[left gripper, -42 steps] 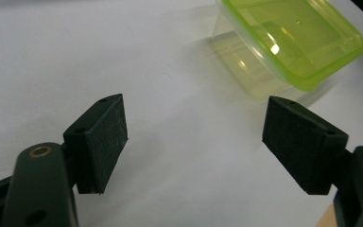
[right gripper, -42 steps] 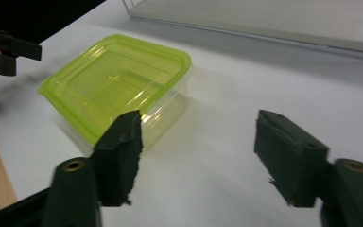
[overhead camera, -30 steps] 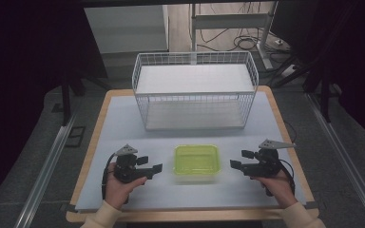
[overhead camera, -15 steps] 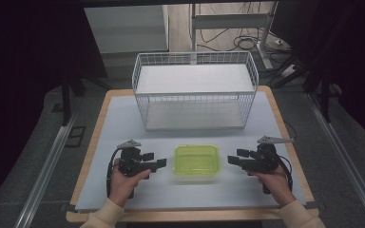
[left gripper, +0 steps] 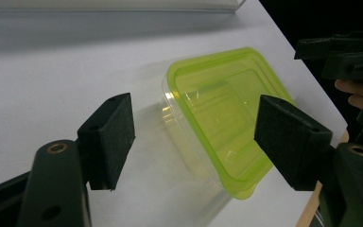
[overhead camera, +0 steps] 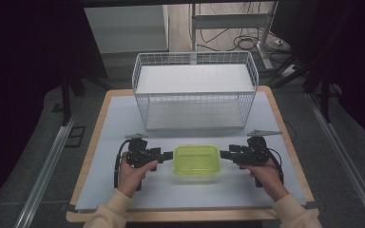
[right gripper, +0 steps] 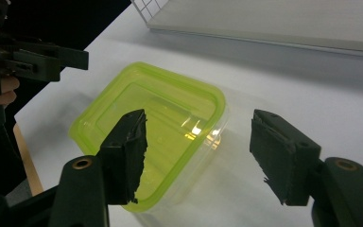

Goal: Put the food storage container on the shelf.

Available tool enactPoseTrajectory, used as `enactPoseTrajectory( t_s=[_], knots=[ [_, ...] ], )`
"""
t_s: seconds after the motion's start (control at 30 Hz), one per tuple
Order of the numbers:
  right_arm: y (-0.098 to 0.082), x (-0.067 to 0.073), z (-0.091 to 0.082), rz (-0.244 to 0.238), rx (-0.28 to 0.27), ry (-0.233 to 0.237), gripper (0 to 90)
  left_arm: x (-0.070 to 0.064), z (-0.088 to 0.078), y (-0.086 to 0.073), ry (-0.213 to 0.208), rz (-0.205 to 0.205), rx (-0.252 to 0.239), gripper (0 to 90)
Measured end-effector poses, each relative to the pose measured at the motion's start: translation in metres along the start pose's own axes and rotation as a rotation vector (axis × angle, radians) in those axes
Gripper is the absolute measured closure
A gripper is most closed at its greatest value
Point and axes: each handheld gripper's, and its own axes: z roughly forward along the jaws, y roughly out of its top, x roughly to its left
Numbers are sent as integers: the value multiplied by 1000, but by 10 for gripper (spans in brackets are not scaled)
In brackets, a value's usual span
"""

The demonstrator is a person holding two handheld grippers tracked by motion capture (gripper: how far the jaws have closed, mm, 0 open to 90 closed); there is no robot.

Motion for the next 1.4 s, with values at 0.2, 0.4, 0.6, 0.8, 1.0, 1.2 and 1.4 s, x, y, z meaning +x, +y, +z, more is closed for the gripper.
enactPoseTrajectory(
  t_s=[0.2, 0.4, 0.6, 0.8, 1.0, 1.2, 1.4],
  knots=[
    [-3, -2, 5, 25, 14, 3, 419, 4, 9, -3, -15, -24, 31, 317],
    [-6, -8, 7, 70, 45, 21, 468, 6, 15, -5, -32, -40, 55, 344],
    [-6, -13, 11, 112, 63, 46, 498, 9, 23, -7, -71, -80, 77, 360],
    [-8, -16, 20, 150, 94, 73, 530, 11, 27, -7, -75, -90, 92, 385],
    [-9, -17, 24, 173, 110, 89, 568, 13, 29, -8, -82, -94, 98, 434],
    [-11, -19, 27, 189, 125, 110, 608, 13, 32, -9, -86, -92, 102, 505],
    [-12, -19, 30, 203, 135, 126, 656, 13, 33, -10, -99, -91, 101, 585]
  ],
)
